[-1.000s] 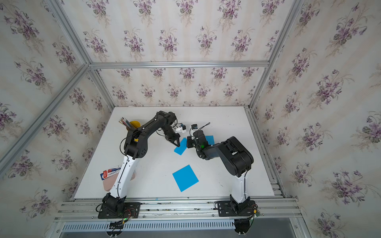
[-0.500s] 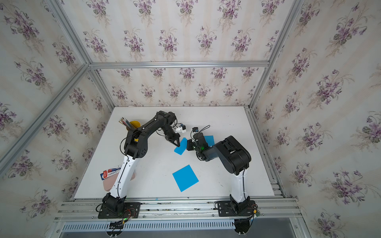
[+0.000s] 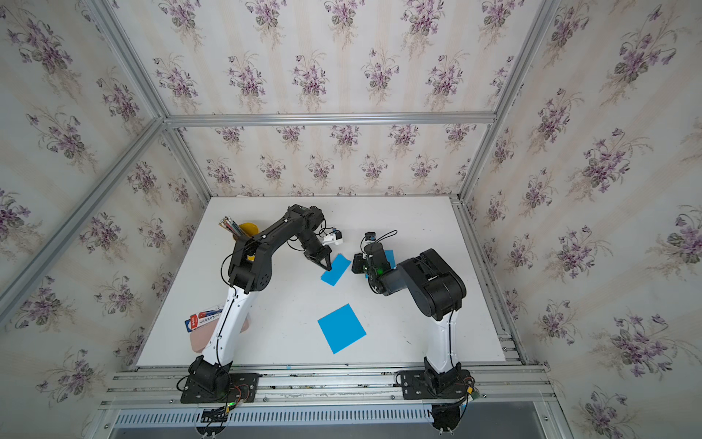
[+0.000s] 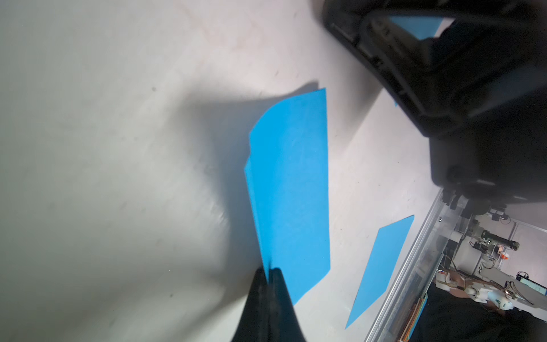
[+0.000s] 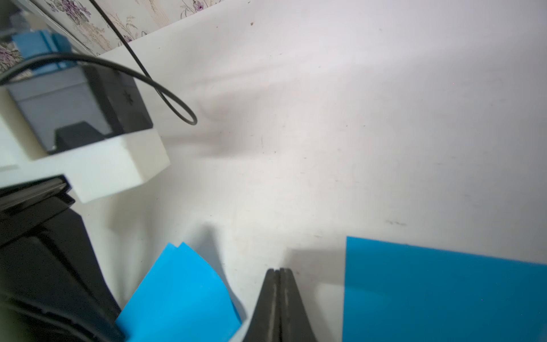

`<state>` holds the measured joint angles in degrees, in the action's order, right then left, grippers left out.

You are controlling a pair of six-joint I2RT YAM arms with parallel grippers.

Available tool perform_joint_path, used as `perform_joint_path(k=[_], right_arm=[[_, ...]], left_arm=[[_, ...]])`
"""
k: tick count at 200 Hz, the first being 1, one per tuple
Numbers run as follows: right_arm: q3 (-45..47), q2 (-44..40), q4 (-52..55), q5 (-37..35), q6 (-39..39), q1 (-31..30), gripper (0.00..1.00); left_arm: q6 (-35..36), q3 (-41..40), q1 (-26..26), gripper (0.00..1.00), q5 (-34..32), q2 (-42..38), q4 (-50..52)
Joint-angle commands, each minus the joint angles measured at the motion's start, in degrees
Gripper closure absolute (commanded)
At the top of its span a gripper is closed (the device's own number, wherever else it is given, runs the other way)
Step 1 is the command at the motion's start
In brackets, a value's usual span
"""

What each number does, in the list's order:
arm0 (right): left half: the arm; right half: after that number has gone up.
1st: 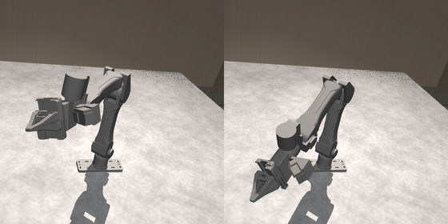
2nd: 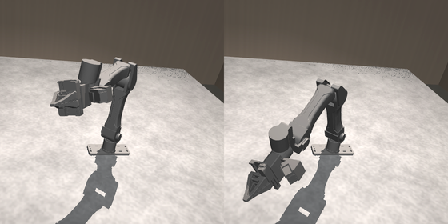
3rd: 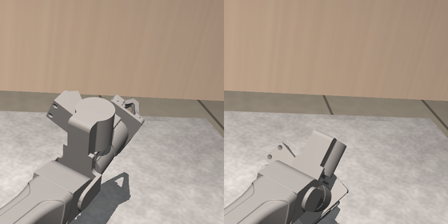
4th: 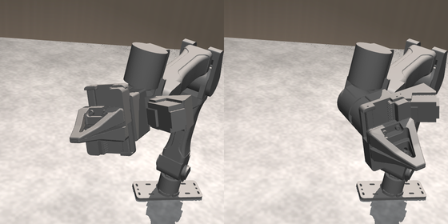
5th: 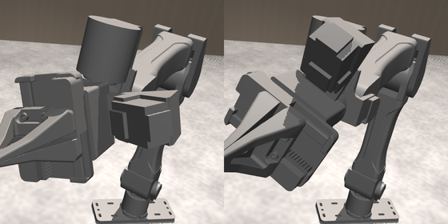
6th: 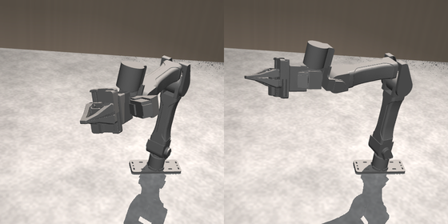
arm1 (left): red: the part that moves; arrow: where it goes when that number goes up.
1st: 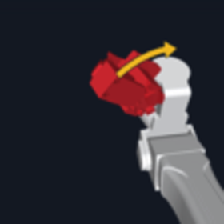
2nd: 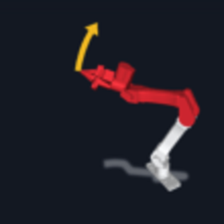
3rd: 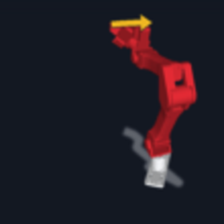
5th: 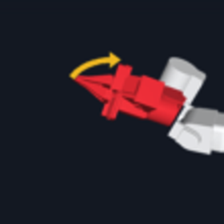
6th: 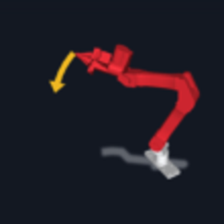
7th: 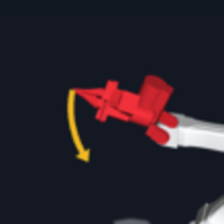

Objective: Fold the square paper along the opposite sides
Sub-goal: Smooth out the paper at the center of the board, then place the paper at the center of the board.

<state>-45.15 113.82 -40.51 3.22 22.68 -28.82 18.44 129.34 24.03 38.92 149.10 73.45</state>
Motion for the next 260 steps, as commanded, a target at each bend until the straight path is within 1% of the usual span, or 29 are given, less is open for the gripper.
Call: perform_joint_path(k=[1, 8, 20, 41, 56, 70, 79, 89, 100, 113, 122, 132, 149, 185, 195, 210, 232, 260], right_arm=[[0.56, -0.27, 5.06, -0.62, 0.36, 0.47, 1.0], [0.28, -1.22, 5.21, -0.17, 0.39, 0.6, 1.0], [-0.16, -4.27, 4.96, 0.38, -0.24, 0.66, 1.0], [-1.92, -10.48, 4.49, 2.14, -1.45, 0.61, 1.0], [-2.07, -13.61, 3.42, 3.05, -1.41, 0.61, 1.0], [-1.59, -15.34, 2.9, 3.84, -1.53, 0.61, 1.0], [-1.03, -16.0, 2.39, 4.16, -1.61, 0.61, 1.0], [-0.14, -16.63, 1.94, 4.11, -1.67, 0.61, 1.0], [0.8, -17.19, 1.78, 4.12, -2.01, 0.61, 1.0], [1.99, -17.79, 1.41, 4.03, -1.82, 0.61, 1.0], [2.62, -18.09, 1.01, 4.28, -1.47, 0.61, 1.0], [3.16, -18.27, 0.71, 4.42, -1.07, 0.61, 1.0], [3.93, -18.46, 0.11, 4.21, -0.71, 0.61, 1.0], [4.33, -18.12, -0.49, 3.8, -0.46, 0.61, 1.0], [4.23, -17.81, -0.74, 4.02, -0.28, 0.68, 1.0], [4.19, -17.49, -0.78, 4.25, -0.12, 0.69, 1.0], [4.02, -17.27, -1.05, 4.66, -0.09, 0.69, 1.0], [4.02, -17.49, -1.06, 4.86, -0.23, 0.67, 1.0]], left_arm=[[-0.06, -0.72, -0.12, 1.0, -10.27, 1.15, -2.26], [-0.54, -0.15, -0.2, 1.0, -10.02, 1.2, -2.26], [-2.09, 1.12, -0.47, 1.0, -7.79, 0.71, -2.95], [-7.86, 2.32, -1.63, 1.0, -4.21, -2.48, -8.07], [-15.96, 0.78, -3.82, 1.0, -0.5, -5.19, -15.67], [-24.28, 0.0, -6.37, 1.0, 2.4, -5.79, -23.25], [-28.8, 0.2, -7.61, 1.0, 3.58, -4.98, -27.55], [-31.83, 3.33, -8.44, 1.0, 2.77, -2.77, -28.51], [-33.28, 9.07, -8.83, 1.0, 1.18, 0.86, -26.37], [-34.9, 14.95, -8.98, 1.0, 1.21, 4.71, -24.66], [-36.16, 17.09, -9.01, 1.0, 1.51, 6.38, -24.78], [-37.19, 17.22, -8.94, 1.0, 1.88, 7.06, -25.72], [-37.46, 16.48, -8.96, 0.95, 1.81, 7.08, -26.63], [-35.2, 14.24, -8.87, 0.87, 0.39, 6.82, -23.65], [-33.89, 14.19, -8.62, 0.87, -1.43, 7.12, -21.41], [-32.04, 14.19, -8.09, 0.83, -3.74, 7.26, -18.94], [-29.13, 14.03, -7.19, 0.76, -7.0, 7.09, -16.99], [-24.77, 14.22, -5.72, 0.6, -11.82, 6.82, -15.54]])
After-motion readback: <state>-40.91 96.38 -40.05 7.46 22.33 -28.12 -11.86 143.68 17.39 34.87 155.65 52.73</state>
